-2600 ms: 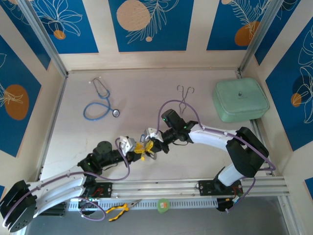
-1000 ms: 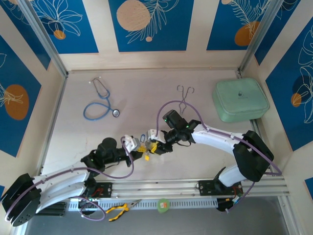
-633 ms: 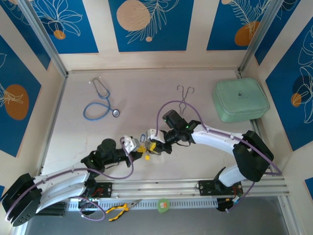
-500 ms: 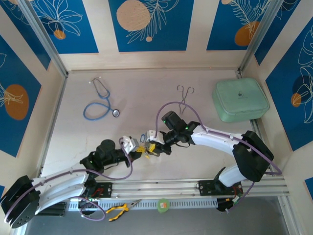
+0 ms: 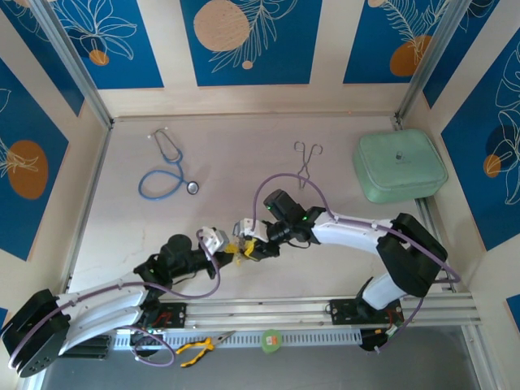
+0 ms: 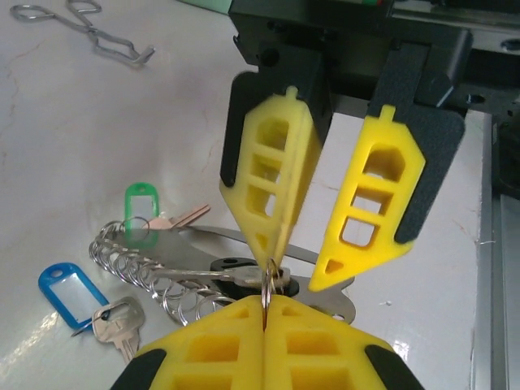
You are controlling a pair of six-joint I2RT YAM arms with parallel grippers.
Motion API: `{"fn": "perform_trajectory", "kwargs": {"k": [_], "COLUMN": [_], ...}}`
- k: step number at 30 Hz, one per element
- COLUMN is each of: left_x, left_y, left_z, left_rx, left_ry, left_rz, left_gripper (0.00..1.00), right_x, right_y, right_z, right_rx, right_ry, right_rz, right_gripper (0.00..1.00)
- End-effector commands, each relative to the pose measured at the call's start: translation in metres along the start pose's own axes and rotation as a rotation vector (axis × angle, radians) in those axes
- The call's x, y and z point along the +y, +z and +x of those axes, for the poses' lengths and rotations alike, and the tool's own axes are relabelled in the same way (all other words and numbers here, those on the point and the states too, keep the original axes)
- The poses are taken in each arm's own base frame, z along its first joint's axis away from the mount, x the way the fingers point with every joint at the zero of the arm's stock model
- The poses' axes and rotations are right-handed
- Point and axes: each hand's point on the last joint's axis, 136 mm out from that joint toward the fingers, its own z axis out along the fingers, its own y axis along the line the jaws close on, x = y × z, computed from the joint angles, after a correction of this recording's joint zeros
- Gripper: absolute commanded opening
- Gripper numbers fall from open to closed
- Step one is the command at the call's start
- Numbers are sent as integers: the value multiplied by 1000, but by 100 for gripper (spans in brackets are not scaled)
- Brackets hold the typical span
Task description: Put the keys on the keyring
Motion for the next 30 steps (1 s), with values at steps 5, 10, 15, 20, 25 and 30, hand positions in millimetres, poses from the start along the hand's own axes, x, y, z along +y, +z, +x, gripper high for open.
{"fn": "perform_trajectory", "kwargs": {"k": [5,10,15,20,25,30], "left_x": [-15,-17,-18,-18,-18,-18], "left_y": [1,1,1,1,0,0], "left_z": [-18,-19,-19,-21,-21,-22], "left_rx": [-41,-43,-45,-49,-53,-58], "left_ry": [73,92,98,101,102,104], "left_rz": [82,94,97,96,95,99], "left_gripper": [0,0,0,0,0,0], "right_x": [8,8,15,18,15,11], "right_y": [-17,-13,-7,-1,5,10], "right_z": [-10,-22,-27,-29,-26,-28], "right_rx": [-70,-107,-127,-136,-131,-135], "right_ry": [-25,-52,-65,-66,-66,-68], "right_rz": [-50,-84,-147,-194,-206,-216], "right_gripper": [27,27,28,26,23,15]}}
